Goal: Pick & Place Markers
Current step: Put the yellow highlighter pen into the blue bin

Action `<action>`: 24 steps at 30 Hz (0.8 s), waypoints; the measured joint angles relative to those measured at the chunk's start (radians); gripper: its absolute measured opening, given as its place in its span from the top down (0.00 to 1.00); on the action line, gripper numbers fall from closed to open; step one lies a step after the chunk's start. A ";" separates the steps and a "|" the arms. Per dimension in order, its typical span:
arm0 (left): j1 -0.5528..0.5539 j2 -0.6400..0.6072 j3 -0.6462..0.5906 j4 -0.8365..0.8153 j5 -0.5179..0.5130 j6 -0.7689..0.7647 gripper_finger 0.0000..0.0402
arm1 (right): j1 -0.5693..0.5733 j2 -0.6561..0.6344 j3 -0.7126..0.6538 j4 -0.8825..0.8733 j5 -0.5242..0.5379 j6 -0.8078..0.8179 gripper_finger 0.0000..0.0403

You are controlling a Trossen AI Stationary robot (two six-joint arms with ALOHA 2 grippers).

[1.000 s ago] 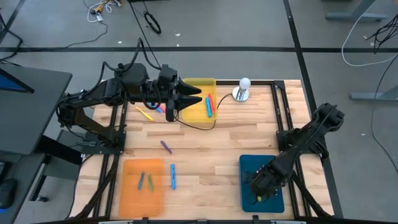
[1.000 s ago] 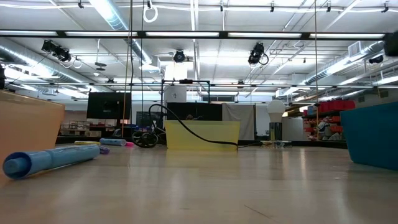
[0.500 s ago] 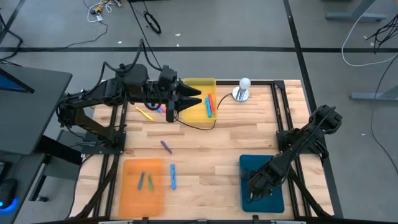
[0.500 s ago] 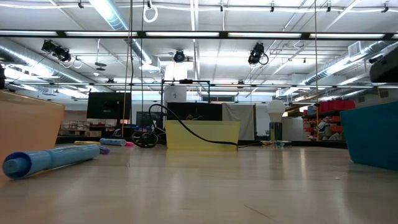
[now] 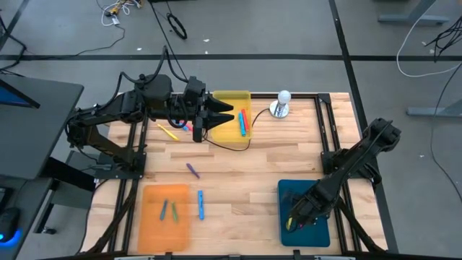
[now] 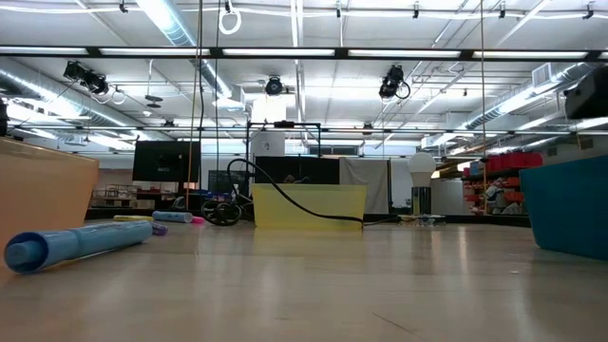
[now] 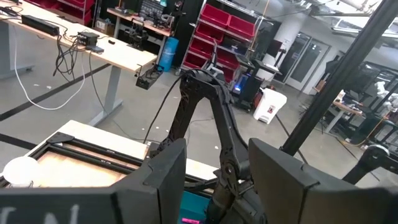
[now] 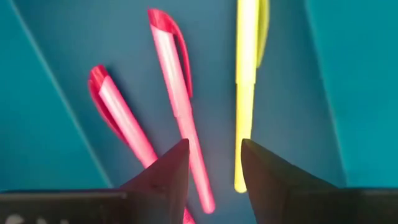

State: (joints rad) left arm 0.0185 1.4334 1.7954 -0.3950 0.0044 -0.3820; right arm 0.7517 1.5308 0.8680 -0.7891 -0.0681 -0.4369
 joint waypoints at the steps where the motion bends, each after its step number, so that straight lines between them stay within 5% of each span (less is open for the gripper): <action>1: 0.000 0.000 0.000 0.000 0.000 0.000 0.55 | 0.000 -0.015 0.000 -0.006 0.000 0.016 0.64; 9: 0.000 0.000 0.000 0.000 0.000 0.001 0.55 | 0.000 -0.214 0.000 0.021 0.023 0.153 0.65; 24: 0.000 0.000 0.000 0.000 0.001 0.003 0.55 | -0.018 -0.554 0.000 0.383 0.370 0.275 0.65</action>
State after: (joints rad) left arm 0.0184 1.4334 1.7954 -0.3946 0.0051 -0.3789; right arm 0.7339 0.9765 0.8684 -0.4058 0.3023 -0.1623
